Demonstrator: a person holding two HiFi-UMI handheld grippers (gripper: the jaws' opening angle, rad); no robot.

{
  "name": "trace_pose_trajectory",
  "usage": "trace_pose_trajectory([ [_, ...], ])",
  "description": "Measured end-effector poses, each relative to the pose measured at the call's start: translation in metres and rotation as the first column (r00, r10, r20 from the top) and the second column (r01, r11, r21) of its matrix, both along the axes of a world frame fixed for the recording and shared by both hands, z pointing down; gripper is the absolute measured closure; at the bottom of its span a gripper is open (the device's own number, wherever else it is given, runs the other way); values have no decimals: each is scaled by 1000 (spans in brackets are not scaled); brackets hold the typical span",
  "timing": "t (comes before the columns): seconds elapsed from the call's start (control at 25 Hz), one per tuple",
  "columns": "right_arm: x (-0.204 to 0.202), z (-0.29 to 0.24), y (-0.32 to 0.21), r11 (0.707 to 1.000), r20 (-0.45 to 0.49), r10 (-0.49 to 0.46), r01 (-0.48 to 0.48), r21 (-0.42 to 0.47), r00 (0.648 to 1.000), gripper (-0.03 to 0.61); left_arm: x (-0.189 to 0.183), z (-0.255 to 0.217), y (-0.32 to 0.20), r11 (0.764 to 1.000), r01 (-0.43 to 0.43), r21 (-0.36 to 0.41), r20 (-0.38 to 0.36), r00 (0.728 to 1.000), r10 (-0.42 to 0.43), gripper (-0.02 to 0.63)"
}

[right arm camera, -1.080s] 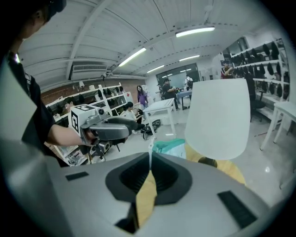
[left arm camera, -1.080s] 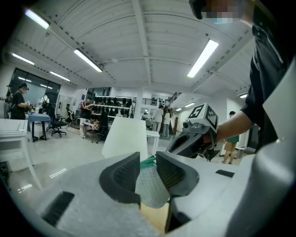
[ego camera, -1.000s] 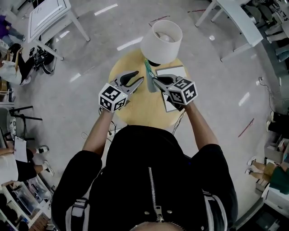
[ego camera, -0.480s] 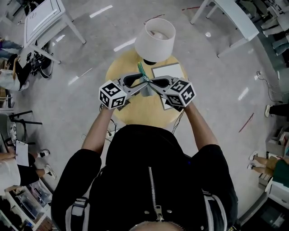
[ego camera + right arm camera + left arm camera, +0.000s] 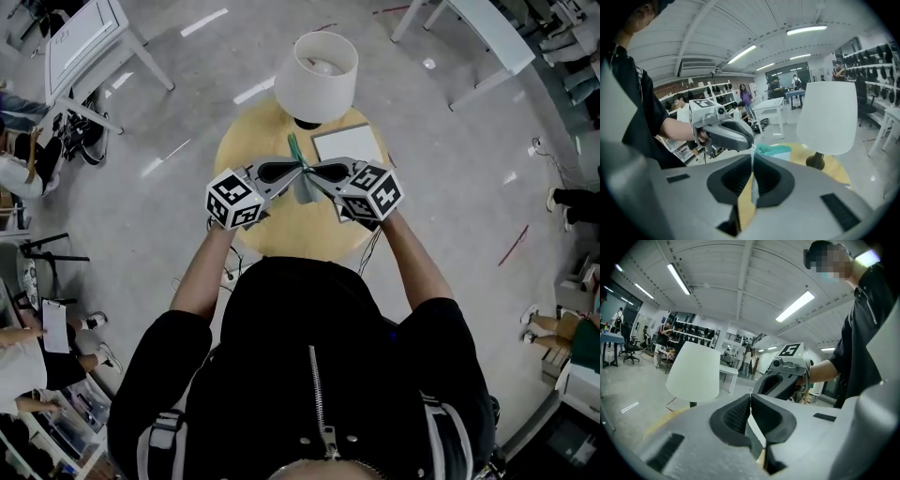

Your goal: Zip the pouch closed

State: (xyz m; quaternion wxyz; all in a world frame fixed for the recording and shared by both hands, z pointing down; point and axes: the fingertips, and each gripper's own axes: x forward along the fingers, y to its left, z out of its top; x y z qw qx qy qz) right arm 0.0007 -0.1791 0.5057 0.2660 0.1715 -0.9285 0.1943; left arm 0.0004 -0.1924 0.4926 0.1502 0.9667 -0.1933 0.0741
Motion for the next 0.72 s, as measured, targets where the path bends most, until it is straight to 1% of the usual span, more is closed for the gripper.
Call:
trace_pose_trajectory([
  [0.36,-1,-2,-3,1000,16,14,-14,0,1000,560,-4,-3,-4,998,10,55,43,999,-12,607],
  [0.72,-4,0,-1,1000,13,10,-10,-8,1000,560,-10,0,-6,998,28,50,58,998,-31,606],
])
